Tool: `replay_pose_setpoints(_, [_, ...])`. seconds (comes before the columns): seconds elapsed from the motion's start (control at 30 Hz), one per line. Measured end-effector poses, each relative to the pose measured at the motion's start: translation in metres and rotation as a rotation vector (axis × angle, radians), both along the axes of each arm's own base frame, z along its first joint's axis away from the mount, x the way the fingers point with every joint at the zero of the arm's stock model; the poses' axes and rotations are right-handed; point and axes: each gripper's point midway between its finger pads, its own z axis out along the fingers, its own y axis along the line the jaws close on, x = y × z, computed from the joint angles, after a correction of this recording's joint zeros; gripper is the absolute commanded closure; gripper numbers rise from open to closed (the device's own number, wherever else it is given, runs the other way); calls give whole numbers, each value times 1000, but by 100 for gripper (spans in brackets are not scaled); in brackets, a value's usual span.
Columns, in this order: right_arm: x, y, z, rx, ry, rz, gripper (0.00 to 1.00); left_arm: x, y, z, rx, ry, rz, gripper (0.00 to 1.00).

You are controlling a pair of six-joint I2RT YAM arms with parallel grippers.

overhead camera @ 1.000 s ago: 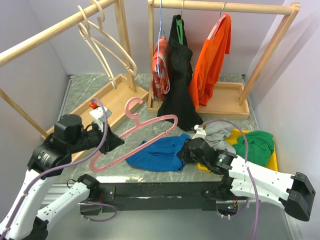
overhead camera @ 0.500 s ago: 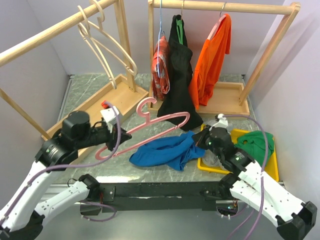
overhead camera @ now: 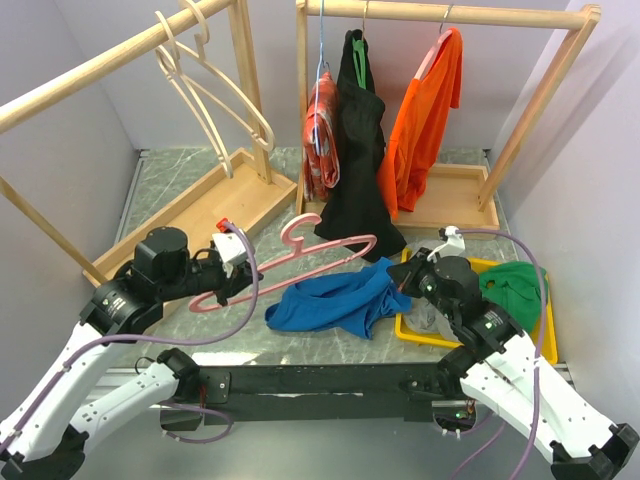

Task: Place the tank top on the hanger

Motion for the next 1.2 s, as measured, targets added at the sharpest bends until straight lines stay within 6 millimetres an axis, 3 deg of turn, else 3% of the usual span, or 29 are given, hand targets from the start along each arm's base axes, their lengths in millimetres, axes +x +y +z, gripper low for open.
replay_pose_setpoints(0.33, [-2, -3, 13, -10, -37, 8, 100, -13, 2, 0, 12, -37, -71, 99])
replay_pose_setpoints(0.7, [0, -4, 26, -27, -77, 22, 100, -20, 0, -26, 82, 57, -126, 99])
replay_pose_setpoints(1.2, [13, 13, 37, -87, -79, 99, 100, -35, -2, -11, 34, 20, -192, 99])
